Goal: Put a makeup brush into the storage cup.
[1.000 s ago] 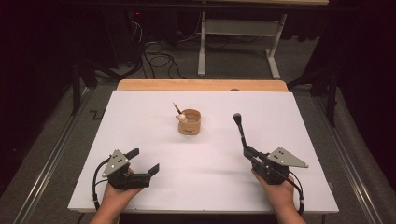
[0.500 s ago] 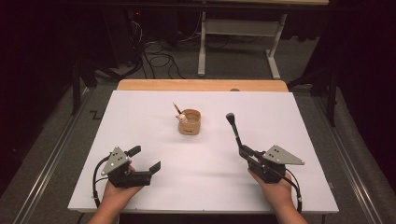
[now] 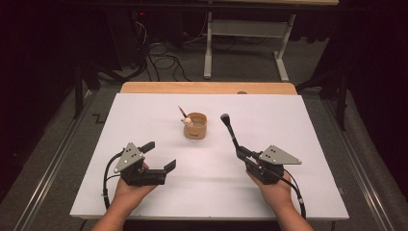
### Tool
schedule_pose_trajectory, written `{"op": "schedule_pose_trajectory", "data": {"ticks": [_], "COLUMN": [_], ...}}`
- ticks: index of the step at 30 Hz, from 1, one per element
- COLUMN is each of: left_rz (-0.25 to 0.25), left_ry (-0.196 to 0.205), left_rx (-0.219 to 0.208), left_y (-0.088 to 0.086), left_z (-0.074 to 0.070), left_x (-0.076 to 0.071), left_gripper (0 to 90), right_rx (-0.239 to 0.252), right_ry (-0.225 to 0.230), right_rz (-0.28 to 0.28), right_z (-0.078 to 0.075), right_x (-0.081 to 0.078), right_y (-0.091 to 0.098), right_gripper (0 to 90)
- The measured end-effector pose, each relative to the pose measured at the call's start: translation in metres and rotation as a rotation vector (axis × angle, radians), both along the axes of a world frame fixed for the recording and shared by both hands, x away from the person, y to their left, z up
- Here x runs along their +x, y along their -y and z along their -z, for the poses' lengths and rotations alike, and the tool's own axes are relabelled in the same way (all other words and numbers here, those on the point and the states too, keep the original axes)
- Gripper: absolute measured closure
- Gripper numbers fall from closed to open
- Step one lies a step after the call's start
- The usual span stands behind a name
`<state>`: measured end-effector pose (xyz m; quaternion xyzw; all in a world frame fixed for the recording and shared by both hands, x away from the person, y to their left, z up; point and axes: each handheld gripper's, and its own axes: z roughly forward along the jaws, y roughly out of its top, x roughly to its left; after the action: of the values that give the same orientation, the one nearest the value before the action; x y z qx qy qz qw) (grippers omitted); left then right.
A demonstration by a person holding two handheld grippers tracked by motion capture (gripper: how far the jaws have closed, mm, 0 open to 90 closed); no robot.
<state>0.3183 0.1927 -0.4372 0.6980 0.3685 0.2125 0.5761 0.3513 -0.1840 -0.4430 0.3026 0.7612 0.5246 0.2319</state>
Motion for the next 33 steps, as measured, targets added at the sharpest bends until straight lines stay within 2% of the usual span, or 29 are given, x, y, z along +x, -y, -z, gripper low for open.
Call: {"op": "schedule_pose_trajectory", "data": {"ticks": [19, 27, 33], "left_rz": [0.039, 0.070, 0.080], "left_ry": [0.007, -0.010, -0.022], "left_rx": [-0.021, -0.024, -0.044], "left_y": [0.035, 0.049, 0.054], "left_z": [-0.008, -0.010, -0.011], "left_x": [0.015, 0.020, 0.024], "left_gripper": [3.9, 4.9, 6.9], "right_rx": [0.027, 0.045, 0.051], "right_ry": [0.010, 0.014, 0.020], "right_rz": [-0.064, -0.106, -0.120], "right_z": [0.001, 0.003, 0.003], "right_x": [0.002, -0.002, -0.005], "right_y": [-0.026, -0.035, -0.038], "right_gripper": [80.8, 80.8, 80.8]}}
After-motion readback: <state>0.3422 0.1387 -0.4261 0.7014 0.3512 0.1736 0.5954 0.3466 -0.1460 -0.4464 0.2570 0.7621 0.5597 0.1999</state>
